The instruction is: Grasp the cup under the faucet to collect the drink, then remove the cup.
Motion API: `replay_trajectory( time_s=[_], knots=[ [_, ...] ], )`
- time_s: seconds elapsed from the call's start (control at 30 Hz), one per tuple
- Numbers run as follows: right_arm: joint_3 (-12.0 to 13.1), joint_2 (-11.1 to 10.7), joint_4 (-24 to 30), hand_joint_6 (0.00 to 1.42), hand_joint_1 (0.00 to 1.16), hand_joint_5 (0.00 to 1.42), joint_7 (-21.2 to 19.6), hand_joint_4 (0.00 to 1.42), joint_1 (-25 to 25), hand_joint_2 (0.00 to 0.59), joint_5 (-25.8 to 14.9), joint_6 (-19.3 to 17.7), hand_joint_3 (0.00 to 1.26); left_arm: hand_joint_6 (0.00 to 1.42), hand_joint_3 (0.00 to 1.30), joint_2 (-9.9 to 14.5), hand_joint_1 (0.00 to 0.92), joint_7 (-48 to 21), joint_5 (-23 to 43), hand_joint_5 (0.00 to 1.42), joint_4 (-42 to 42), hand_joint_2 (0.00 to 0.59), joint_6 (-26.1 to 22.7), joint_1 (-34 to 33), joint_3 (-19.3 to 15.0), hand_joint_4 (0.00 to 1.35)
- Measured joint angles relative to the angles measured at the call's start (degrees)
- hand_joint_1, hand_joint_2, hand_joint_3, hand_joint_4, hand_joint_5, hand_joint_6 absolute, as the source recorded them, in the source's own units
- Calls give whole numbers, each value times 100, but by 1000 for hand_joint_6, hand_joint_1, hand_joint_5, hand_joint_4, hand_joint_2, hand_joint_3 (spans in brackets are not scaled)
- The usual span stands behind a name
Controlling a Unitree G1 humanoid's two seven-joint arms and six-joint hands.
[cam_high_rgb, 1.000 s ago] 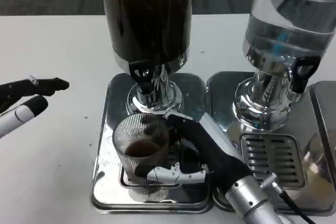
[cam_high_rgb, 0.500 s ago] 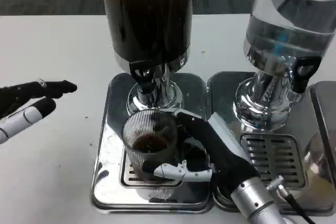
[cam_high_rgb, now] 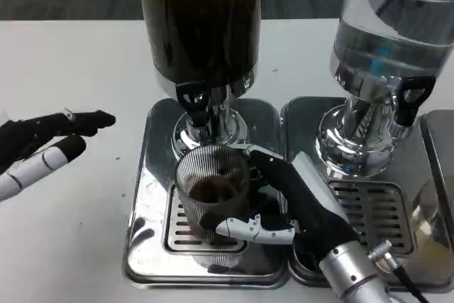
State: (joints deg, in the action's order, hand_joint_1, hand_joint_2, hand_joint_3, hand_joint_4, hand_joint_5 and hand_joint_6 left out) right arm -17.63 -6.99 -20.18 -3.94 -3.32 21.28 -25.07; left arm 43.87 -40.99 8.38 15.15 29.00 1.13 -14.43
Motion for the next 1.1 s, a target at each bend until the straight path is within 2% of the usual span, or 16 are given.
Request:
replay_trajectory(
  time_s=[0.9, 1.1],
  knots=[
    [577, -138, 657, 570, 724, 584, -141, 510, 508, 210, 1, 313, 433, 105, 255, -167, 0, -49, 3, 182, 331, 185, 189, -364, 246, 175],
    [650, -153, 748, 577, 728, 584, -159, 521, 608, 212, -5, 346, 445, 105, 255, -266, 0, -187, 16, 182, 334, 185, 240, -365, 461, 175]
  ],
)
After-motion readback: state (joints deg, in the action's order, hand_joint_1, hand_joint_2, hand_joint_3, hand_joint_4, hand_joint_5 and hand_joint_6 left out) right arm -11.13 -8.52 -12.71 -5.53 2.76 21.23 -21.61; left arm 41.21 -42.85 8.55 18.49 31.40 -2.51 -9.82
